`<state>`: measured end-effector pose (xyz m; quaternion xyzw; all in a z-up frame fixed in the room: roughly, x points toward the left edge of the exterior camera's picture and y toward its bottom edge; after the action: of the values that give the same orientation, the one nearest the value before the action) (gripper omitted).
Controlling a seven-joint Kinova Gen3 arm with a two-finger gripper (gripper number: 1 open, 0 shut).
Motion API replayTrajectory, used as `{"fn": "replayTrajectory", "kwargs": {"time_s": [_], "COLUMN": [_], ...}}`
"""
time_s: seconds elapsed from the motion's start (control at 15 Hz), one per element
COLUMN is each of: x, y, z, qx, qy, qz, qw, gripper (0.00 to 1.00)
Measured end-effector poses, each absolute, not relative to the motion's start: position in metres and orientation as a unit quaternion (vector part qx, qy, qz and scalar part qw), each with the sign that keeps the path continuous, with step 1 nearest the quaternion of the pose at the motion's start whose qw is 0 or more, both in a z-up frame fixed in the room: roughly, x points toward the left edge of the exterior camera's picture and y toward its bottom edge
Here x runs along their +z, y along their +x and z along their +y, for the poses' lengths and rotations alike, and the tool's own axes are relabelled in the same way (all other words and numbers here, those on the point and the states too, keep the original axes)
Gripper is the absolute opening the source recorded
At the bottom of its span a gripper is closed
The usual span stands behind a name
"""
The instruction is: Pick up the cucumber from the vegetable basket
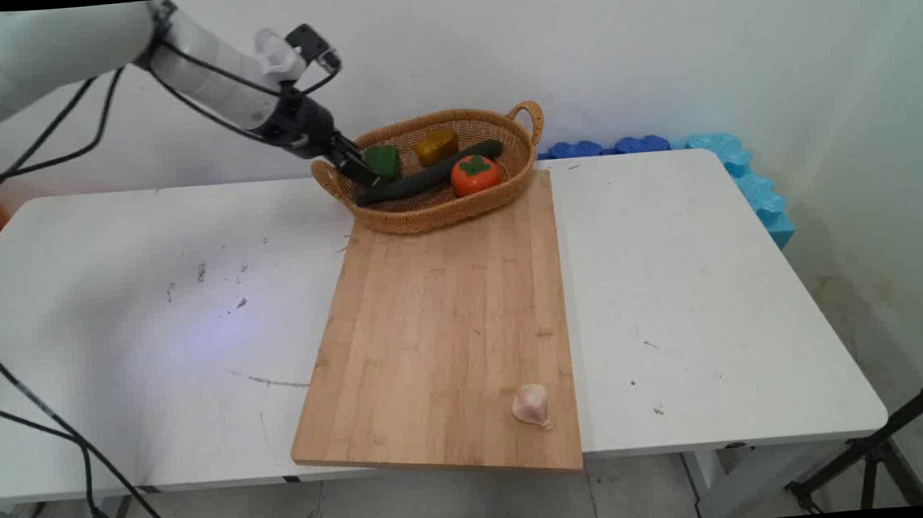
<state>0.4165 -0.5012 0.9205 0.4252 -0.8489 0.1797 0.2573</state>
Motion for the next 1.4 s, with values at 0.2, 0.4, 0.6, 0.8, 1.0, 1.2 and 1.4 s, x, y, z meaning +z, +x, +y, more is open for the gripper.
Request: {"fn": "replayTrajectory", "kwargs": {"time_s": [0.2, 0.4, 0.6, 0.8, 1.0, 1.2, 1.4], "x": [0.911, 0.9, 0.886, 0.872, 0.86, 0.851, 0.845], "y": [0.402, 0.391, 0.383, 0.375, 0.368, 0.362, 0.358], "z": [-0.522, -0.541, -0.557, -0.57, -0.58, -0.587, -0.591], "qx": [0.184, 0.187, 0.189, 0.189, 0.19, 0.191, 0.192], "qy": [0.438, 0.45, 0.463, 0.47, 0.473, 0.474, 0.474], "qz": [-0.841, -0.834, -0.828, -0.824, -0.823, -0.824, -0.825], "qw": [0.258, 0.257, 0.255, 0.253, 0.25, 0.246, 0.243], "gripper": [1.0, 1.0, 1.0, 1.0, 1.0, 1.0, 1.0]}}
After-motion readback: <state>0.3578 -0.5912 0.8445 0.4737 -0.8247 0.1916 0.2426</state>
